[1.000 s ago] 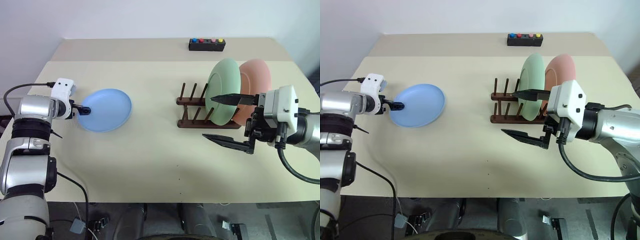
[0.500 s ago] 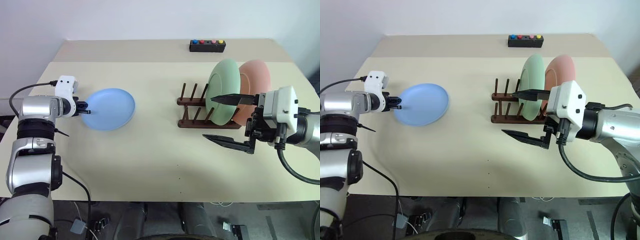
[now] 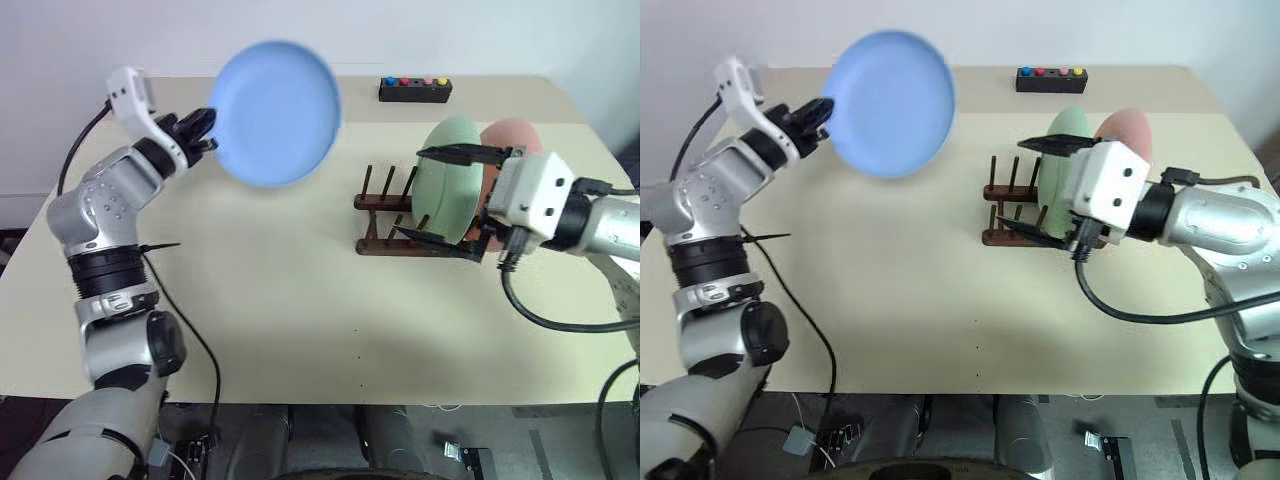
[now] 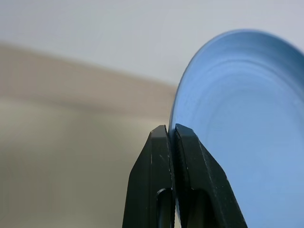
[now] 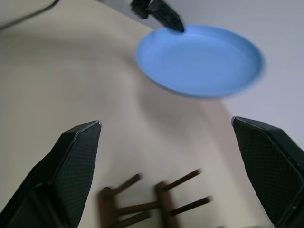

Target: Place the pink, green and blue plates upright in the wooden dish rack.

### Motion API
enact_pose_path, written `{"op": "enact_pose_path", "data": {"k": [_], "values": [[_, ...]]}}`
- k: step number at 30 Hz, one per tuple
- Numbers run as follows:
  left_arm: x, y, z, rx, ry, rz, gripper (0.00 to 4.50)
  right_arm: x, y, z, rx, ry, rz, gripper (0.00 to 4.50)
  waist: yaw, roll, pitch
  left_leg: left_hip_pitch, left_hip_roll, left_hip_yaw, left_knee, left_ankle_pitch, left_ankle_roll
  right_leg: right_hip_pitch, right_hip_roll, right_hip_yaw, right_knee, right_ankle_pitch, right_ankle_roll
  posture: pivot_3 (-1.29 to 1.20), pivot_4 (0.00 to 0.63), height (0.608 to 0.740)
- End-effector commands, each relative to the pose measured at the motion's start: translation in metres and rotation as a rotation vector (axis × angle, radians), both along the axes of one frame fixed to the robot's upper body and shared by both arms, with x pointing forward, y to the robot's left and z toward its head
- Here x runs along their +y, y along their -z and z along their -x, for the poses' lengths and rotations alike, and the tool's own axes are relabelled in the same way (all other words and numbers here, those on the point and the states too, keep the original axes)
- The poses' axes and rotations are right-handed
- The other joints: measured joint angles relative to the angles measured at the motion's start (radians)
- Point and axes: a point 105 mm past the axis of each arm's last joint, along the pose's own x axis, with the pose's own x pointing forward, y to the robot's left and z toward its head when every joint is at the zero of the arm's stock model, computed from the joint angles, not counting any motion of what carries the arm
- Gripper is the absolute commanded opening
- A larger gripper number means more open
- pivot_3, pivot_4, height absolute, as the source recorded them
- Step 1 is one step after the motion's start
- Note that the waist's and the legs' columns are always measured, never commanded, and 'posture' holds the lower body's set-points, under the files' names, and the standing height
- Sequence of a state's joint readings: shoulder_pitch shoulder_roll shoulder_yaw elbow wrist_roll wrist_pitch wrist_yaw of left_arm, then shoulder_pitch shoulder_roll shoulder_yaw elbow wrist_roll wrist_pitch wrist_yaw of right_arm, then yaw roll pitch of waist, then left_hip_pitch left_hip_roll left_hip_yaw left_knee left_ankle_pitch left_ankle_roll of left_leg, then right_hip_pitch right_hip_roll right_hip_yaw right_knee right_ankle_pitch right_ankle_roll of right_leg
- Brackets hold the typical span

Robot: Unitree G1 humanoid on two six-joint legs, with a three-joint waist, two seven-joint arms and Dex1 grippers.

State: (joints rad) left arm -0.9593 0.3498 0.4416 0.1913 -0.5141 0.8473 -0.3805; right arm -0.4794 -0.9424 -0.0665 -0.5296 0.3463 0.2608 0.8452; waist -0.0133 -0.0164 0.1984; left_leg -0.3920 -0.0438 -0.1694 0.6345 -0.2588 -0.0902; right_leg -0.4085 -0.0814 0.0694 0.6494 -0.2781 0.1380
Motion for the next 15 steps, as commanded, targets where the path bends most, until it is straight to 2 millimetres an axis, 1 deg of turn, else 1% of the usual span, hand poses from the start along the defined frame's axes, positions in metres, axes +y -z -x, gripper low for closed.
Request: {"op": "enact_pose_path", "data": {"k": [1,3,7,11,15], "values": [[-0.029,-0.033,0.009,-0.105,0.001,-0.061,0.02,0.011,-0.012,-0.007,-0.195,0.024,0.069,4.50,-0.003,0.000,0.000,0.000,0.000,0.000,0.000,0.000,0.000,0.000,0.000,0.000,0.000,0.000,0.000,0.00,0.150,0.740],[-0.042,-0.039,0.009,-0.133,-0.026,-0.103,0.02,0.014,-0.013,-0.014,-0.290,0.053,0.140,4.50,-0.004,0.000,0.000,0.000,0.000,0.000,-0.001,0.002,-0.004,0.000,0.000,0.000,0.000,0.000,0.000,0.00,0.150,0.740],[-0.069,-0.046,0.011,-0.137,-0.019,-0.107,0.02,0.018,-0.008,-0.026,-0.427,0.092,0.274,4.50,-0.004,0.000,0.000,0.000,0.000,0.001,-0.001,0.002,-0.004,-0.001,0.000,0.000,0.000,0.000,0.000,0.00,0.150,0.740],[-0.085,-0.048,0.015,-0.134,-0.007,-0.116,0.02,0.023,-0.001,-0.035,-0.473,0.100,0.321,4.50,-0.006,0.000,0.000,0.000,0.000,0.001,-0.001,0.002,-0.004,-0.001,0.000,0.001,0.000,0.000,0.000,0.00,0.150,0.740],[-0.096,-0.048,0.021,-0.123,0.021,-0.097,0.02,0.027,0.008,-0.042,-0.501,0.101,0.363,4.50,-0.004,0.000,0.000,0.000,0.000,0.001,-0.001,0.002,-0.004,-0.001,0.000,0.001,0.000,0.000,0.000,0.00,0.150,0.740]]}}
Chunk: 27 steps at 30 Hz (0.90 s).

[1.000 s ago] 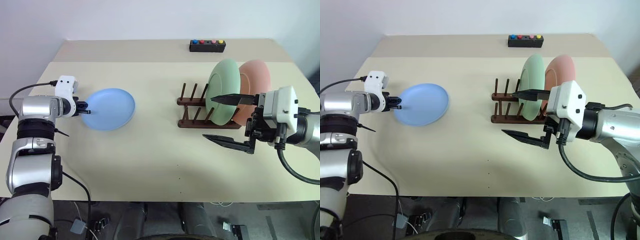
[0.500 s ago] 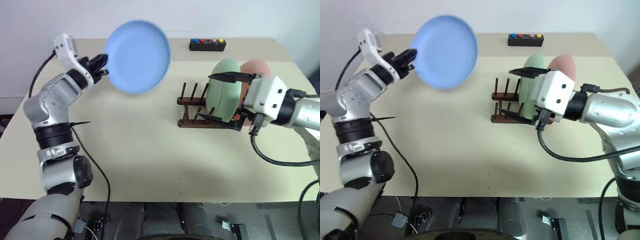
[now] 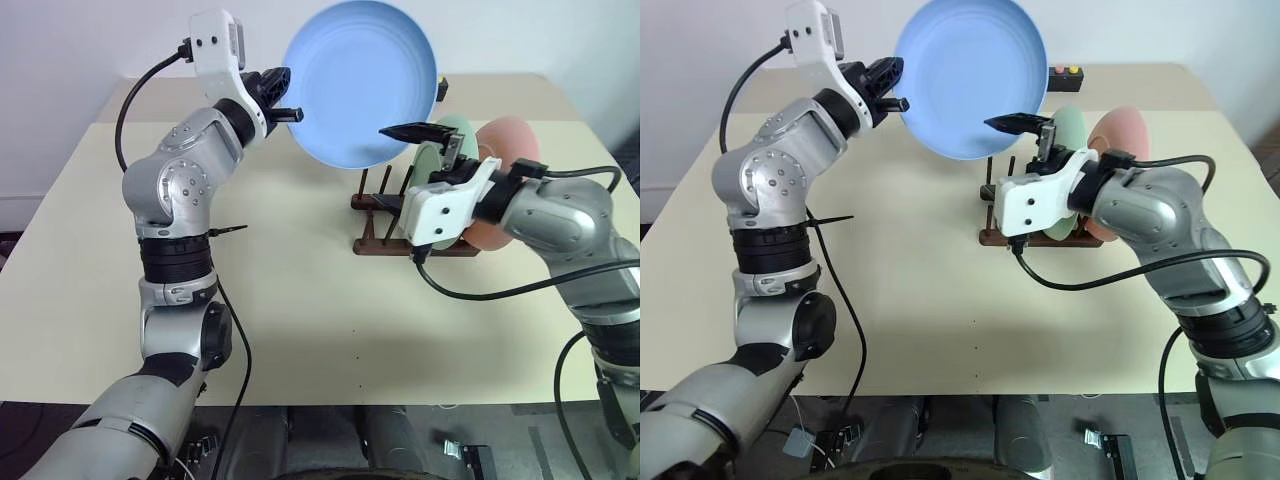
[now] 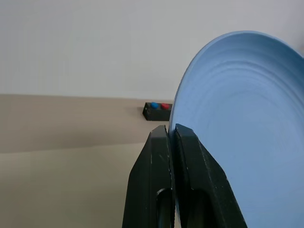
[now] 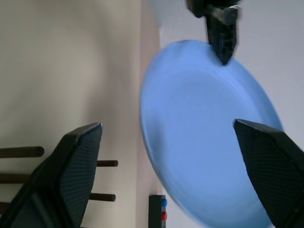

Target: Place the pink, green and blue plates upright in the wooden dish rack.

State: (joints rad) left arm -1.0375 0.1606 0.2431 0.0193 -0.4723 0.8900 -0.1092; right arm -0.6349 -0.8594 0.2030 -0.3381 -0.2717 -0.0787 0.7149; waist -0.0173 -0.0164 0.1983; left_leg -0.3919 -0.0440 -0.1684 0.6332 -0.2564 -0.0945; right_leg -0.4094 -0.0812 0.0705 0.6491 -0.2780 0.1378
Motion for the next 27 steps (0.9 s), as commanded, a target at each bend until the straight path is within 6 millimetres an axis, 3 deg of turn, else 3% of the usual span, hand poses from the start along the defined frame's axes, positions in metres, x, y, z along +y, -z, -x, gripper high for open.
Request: {"op": "enact_pose_path", "data": {"k": [1,2,5,12,13,18,21,24,27], "values": [[-0.010,-0.024,0.014,-0.081,0.033,0.021,0.02,0.004,-0.006,-0.002,-0.079,-0.006,0.026,4.50,0.001,0.000,0.000,0.000,0.000,0.000,0.000,0.000,0.000,0.000,0.000,0.000,0.000,0.000,0.000,0.00,0.150,0.740],[-0.011,-0.024,0.016,-0.081,0.037,0.021,0.02,0.005,-0.005,-0.003,-0.081,-0.005,0.029,4.50,0.001,0.000,0.000,0.000,0.000,0.000,0.000,0.000,0.000,0.000,0.000,0.000,0.000,0.000,0.000,0.00,0.150,0.740],[-0.014,-0.024,0.019,-0.071,0.060,0.039,0.00,0.004,-0.001,-0.007,-0.085,0.004,0.043,3.67,0.000,0.000,0.000,0.000,0.000,0.000,0.000,0.000,0.000,0.000,0.000,0.000,0.000,0.000,0.000,0.00,0.150,0.740],[-0.019,-0.020,0.024,-0.060,0.096,0.038,0.00,-0.001,0.004,-0.012,-0.109,0.029,0.069,0.19,-0.001,0.000,0.000,0.000,0.000,0.000,0.000,0.000,0.000,0.000,0.000,0.000,0.000,0.000,0.000,0.00,0.150,0.740],[-0.019,-0.019,0.024,-0.058,0.100,0.038,0.00,-0.001,0.004,-0.012,-0.114,0.029,0.072,0.02,-0.001,0.000,0.000,0.000,0.000,0.000,0.000,0.000,0.000,0.000,0.000,0.000,0.000,0.000,0.000,0.00,0.150,0.740],[-0.019,-0.025,0.031,-0.108,0.144,0.065,0.00,-0.001,0.001,-0.010,-0.144,0.020,0.075,0.02,0.000,0.000,0.000,0.000,0.000,0.000,0.000,0.000,0.000,0.000,0.000,0.000,0.000,0.000,0.000,0.00,0.150,0.740],[-0.011,-0.030,0.033,-0.133,0.172,0.120,0.89,0.000,-0.001,-0.008,-0.150,0.010,0.070,0.00,0.000,0.000,0.000,0.000,0.000,0.000,0.000,0.000,0.000,0.000,0.000,0.000,0.000,0.000,0.000,0.00,0.150,0.740],[0.011,-0.036,0.034,-0.183,0.169,0.205,2.38,-0.001,0.000,-0.007,-0.155,0.006,0.070,0.00,-0.003,0.000,0.000,0.000,0.000,0.000,0.000,0.000,0.000,0.000,0.000,0.000,0.000,0.000,0.000,0.00,0.150,0.740],[0.056,-0.034,0.028,-0.227,0.067,0.262,3.89,0.000,-0.005,-0.006,-0.173,-0.006,0.061,0.00,-0.007,0.000,0.000,0.001,0.000,0.000,0.000,0.000,0.000,0.000,0.000,0.001,0.001,0.000,0.000,0.00,0.150,0.740]]}}
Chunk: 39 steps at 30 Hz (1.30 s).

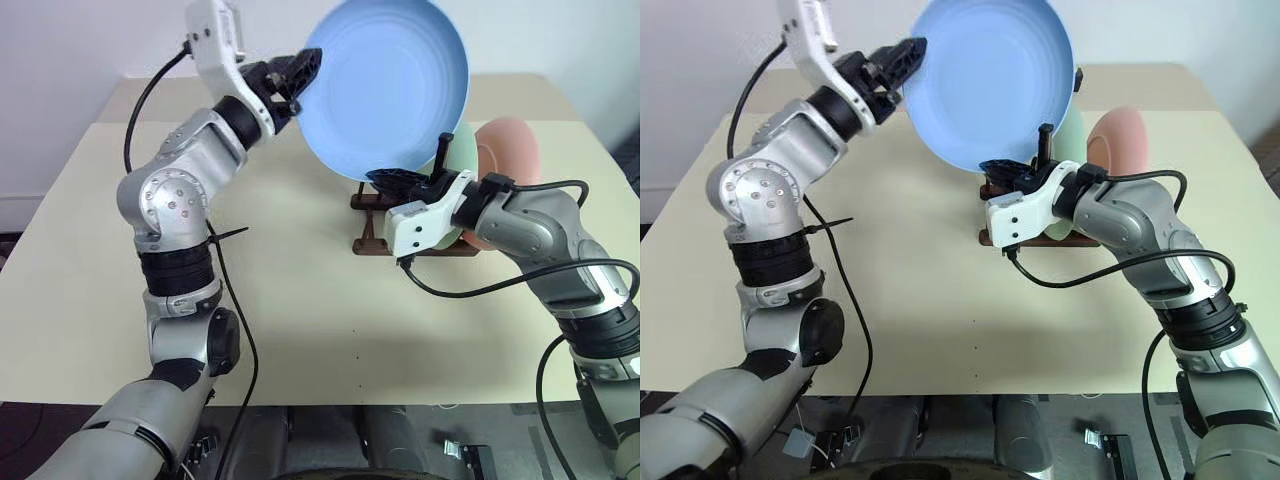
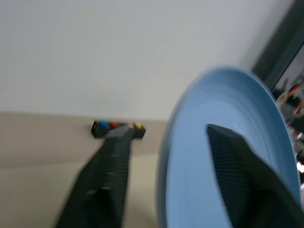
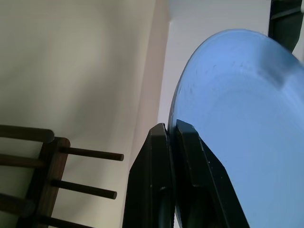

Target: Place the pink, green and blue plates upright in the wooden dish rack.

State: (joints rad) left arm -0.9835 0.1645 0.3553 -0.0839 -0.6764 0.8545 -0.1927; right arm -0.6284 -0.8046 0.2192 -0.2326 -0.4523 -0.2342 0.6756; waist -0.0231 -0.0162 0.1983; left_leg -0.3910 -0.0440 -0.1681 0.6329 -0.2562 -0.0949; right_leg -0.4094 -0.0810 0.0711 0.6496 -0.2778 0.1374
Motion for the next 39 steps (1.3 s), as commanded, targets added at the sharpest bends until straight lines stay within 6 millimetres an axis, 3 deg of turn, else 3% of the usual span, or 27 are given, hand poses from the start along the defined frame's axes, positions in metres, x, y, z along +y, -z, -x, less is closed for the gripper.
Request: {"op": "enact_pose_path", "data": {"k": [1,4,7,13,18,23,27,39], "values": [[0.063,-0.005,-0.003,-0.080,-0.155,0.084,4.43,0.000,-0.025,0.007,-0.094,-0.033,-0.048,0.00,-0.004,0.000,0.000,0.000,0.000,0.000,0.000,0.000,0.000,0.000,0.000,0.000,0.000,0.000,0.000,0.00,0.150,0.740],[0.097,0.010,-0.011,-0.061,-0.286,0.052,4.48,0.002,-0.030,0.009,-0.103,-0.054,-0.068,0.00,-0.006,0.000,0.000,0.000,0.000,0.000,0.000,0.000,0.000,0.000,0.000,0.000,0.000,0.000,0.000,0.00,0.150,0.740],[0.110,0.037,-0.013,-0.055,-0.356,-0.097,4.48,0.007,-0.043,0.013,-0.096,-0.098,-0.160,0.00,-0.001,0.000,0.000,0.000,0.000,0.000,0.000,0.000,0.000,0.001,0.000,0.000,0.000,0.000,0.000,0.00,0.150,0.740],[0.057,0.122,0.009,0.030,-0.049,-0.430,4.48,0.020,-0.088,0.029,0.038,-0.258,-0.534,0.00,0.009,0.000,-0.001,0.000,0.000,0.000,0.000,0.000,0.000,0.001,0.000,0.000,0.000,0.001,-0.001,0.00,0.150,0.740],[0.036,0.159,0.024,0.067,0.072,-0.555,4.48,0.027,-0.111,0.051,0.256,-0.424,-0.794,0.00,0.006,0.001,-0.001,0.000,0.002,-0.001,0.000,-0.002,0.003,0.000,0.001,0.000,0.001,0.001,-0.002,0.00,0.150,0.740],[0.020,0.177,0.031,0.064,0.149,-0.610,4.48,0.031,-0.110,0.063,0.566,-0.534,-1.003,0.00,0.003,0.001,-0.001,0.001,0.002,-0.001,0.000,-0.002,0.003,0.000,0.001,0.000,0.001,0.002,-0.003,0.00,0.150,0.740],[0.010,0.183,0.039,0.036,0.224,-0.649,4.48,0.032,-0.102,0.062,0.745,-0.531,-1.131,0.00,0.004,0.001,-0.001,0.001,0.002,-0.001,0.000,-0.002,0.003,0.000,0.001,0.000,0.001,0.002,-0.003,0.00,0.150,0.740],[0.002,0.186,0.045,0.017,0.269,-0.679,4.48,0.020,-0.083,0.045,0.997,-0.464,-1.491,0.00,0.004,0.001,-0.001,0.001,0.002,-0.001,-0.001,-0.002,0.004,0.000,0.001,0.000,0.001,0.002,-0.003,0.00,0.150,0.740]]}}
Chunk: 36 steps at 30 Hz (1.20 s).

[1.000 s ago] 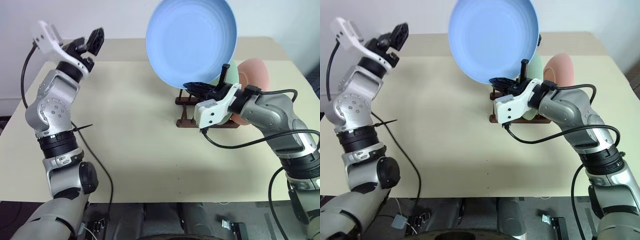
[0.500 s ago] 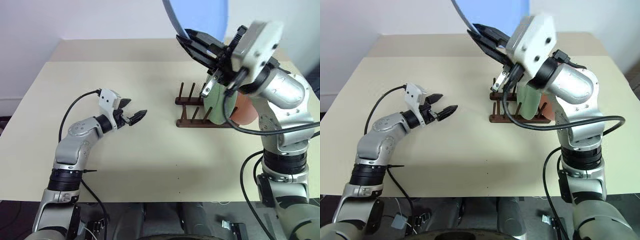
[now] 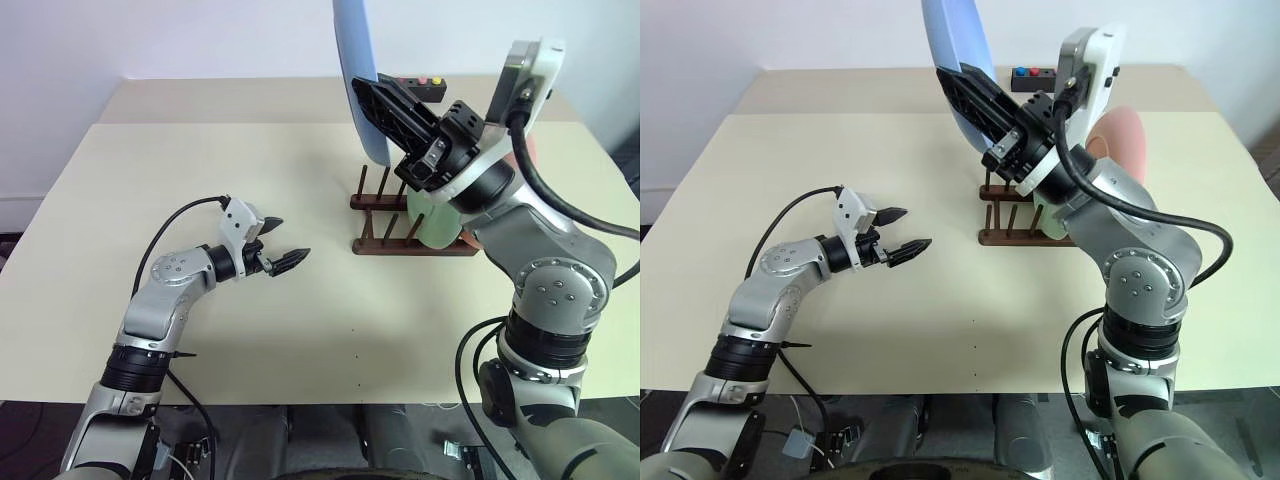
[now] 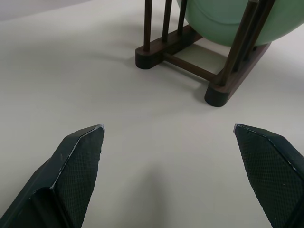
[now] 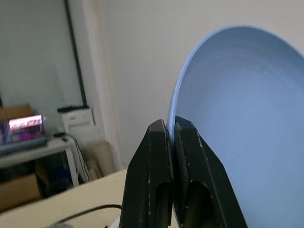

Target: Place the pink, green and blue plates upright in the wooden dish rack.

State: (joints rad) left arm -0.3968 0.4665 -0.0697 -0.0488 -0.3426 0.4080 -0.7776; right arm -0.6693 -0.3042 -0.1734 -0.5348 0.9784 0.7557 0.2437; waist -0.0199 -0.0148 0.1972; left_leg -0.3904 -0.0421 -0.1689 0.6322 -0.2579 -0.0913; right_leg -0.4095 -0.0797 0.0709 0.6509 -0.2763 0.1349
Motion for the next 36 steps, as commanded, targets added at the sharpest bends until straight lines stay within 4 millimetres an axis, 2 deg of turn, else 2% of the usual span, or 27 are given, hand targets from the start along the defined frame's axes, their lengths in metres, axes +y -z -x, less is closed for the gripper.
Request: {"op": "enact_pose_path", "data": {"k": [1,9,31,36], "values": [[-0.008,-0.011,0.005,-0.051,0.035,0.001,4.48,-0.011,-0.003,0.003,0.020,0.011,-0.081,0.00,0.001,0.000,0.000,0.000,0.000,0.000,0.000,0.000,0.000,0.000,0.000,0.000,0.000,0.000,0.000,0.00,0.150,0.740],[-0.009,-0.012,0.005,-0.052,0.038,0.003,4.48,-0.018,0.017,-0.005,0.120,0.048,-0.131,0.00,-0.002,0.000,0.000,0.000,0.000,0.000,0.000,0.000,0.000,0.000,0.000,0.000,0.000,0.000,0.000,0.00,0.150,0.740],[-0.012,-0.015,0.005,-0.054,0.047,0.014,4.48,-0.017,0.043,-0.012,0.242,0.047,-0.182,0.00,-0.001,0.000,0.000,0.000,0.000,0.000,0.000,0.000,0.000,0.000,0.000,0.000,0.000,0.000,0.000,0.00,0.150,0.740],[-0.013,-0.015,0.007,-0.053,0.063,0.016,4.48,-0.015,0.044,-0.009,0.244,0.026,-0.178,0.00,-0.001,0.000,0.000,0.000,0.000,0.000,0.000,0.000,0.000,0.000,0.000,0.000,0.000,0.000,0.000,0.00,0.150,0.740]]}}
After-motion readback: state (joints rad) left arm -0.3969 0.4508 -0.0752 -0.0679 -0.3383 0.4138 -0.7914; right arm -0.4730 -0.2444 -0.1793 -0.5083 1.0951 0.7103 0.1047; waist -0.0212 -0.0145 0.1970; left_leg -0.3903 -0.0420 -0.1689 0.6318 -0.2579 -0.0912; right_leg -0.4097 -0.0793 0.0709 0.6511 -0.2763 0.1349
